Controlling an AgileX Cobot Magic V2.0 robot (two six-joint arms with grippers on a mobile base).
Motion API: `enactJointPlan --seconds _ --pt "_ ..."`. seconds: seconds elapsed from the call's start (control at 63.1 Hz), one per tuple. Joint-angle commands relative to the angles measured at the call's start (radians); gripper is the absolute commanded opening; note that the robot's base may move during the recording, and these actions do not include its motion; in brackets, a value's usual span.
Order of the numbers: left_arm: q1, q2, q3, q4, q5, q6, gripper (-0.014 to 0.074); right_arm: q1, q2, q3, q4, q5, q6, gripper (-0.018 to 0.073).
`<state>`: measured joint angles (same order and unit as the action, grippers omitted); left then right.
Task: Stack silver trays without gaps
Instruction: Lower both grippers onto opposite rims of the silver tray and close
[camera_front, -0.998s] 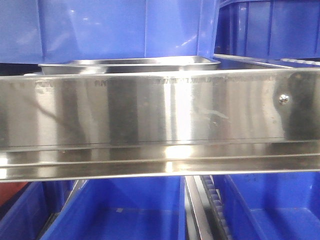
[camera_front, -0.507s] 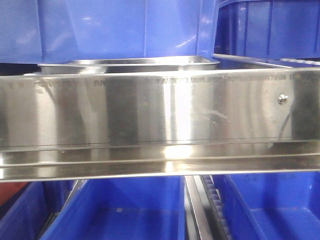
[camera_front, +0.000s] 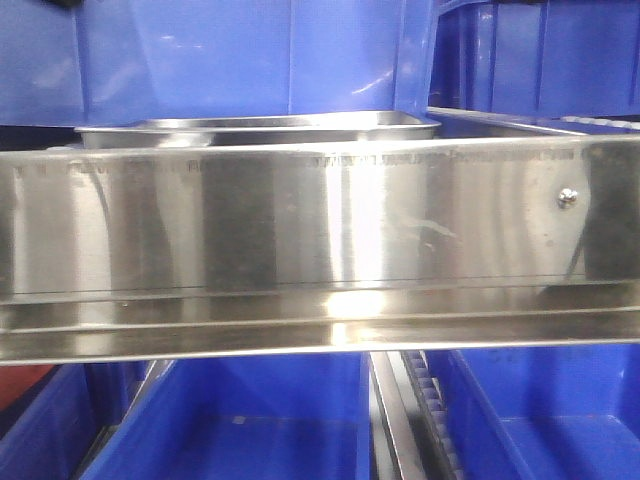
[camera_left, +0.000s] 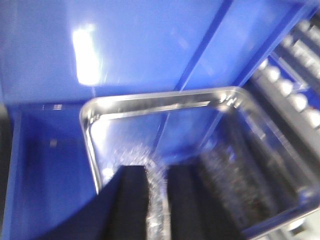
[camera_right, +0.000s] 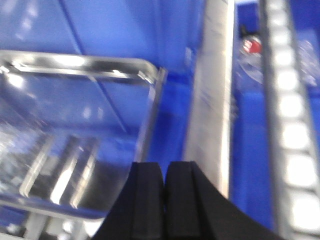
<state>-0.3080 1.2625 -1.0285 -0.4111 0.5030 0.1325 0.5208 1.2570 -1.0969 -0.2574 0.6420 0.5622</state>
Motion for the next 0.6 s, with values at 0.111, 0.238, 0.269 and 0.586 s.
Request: enactJointPlan --seconds 0.111,0.238,0.269,0.586 --pt "-0.006 0.034 -0.008 0.011 -0.004 -0.003 0.0274 0.001 0.052 -0.010 0.002 -0.036 -0.002 0.0242" --pt "-0.006 0.058 -0.013 0.017 -0.017 -0.003 0.0287 0.001 0.115 -0.013 0.056 -0.022 0.000 0.0244" --pt "-0.006 0.063 -0.014 0.017 -0.021 -0.003 0.0287 0.001 0.131 -0.019 0.071 -0.022 0.000 0.0230" --pt "-0.006 0.167 -0.099 0.031 0.079 -0.004 0.0285 0.001 0.260 -0.149 0.087 0.105 -0.018 0.0193"
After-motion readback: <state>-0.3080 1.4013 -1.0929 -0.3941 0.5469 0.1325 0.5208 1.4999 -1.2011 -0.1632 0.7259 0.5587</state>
